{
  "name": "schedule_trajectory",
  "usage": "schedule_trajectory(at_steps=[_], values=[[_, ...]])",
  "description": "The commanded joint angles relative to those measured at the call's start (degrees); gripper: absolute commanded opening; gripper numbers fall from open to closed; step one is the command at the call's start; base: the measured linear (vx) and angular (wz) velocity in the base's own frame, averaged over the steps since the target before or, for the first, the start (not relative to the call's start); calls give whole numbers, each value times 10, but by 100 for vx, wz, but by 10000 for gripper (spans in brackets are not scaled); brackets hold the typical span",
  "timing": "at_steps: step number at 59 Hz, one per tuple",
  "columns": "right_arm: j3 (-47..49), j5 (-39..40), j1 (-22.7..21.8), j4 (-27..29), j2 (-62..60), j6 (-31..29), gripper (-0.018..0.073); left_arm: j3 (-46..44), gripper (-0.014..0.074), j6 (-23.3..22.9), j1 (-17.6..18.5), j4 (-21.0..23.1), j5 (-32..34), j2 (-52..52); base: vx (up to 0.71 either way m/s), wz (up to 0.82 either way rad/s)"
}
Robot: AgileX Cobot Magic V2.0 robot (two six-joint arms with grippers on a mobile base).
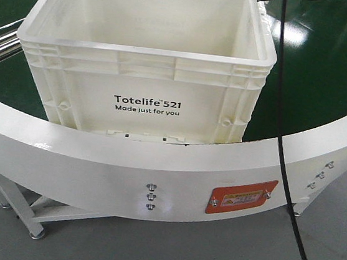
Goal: Place moving items into box and shelve
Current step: 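Lower both grippers onto the tote's side rims and pinch them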
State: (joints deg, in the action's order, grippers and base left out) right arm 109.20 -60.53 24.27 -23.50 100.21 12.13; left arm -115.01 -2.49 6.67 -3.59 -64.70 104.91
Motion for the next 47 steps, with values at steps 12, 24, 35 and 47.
schedule_trajectory(at_steps=[12, 24, 35, 47], values=[[101, -10, -50, 90, 48, -14, 574, -30, 593, -13, -6, -6, -2, 7, 0, 0], [101, -6, -83, 150, 76, -41, 574, -30, 593, -13, -6, -6, 1, 23, 0, 0], [101, 0, -81, 150, 100, -41, 574, -30, 593, -29, -6, -6, 0, 36, 0, 0], [101, 6, -81, 162, 120, -42, 574, -30, 593, -38, -6, -6, 6, 37, 0, 0]])
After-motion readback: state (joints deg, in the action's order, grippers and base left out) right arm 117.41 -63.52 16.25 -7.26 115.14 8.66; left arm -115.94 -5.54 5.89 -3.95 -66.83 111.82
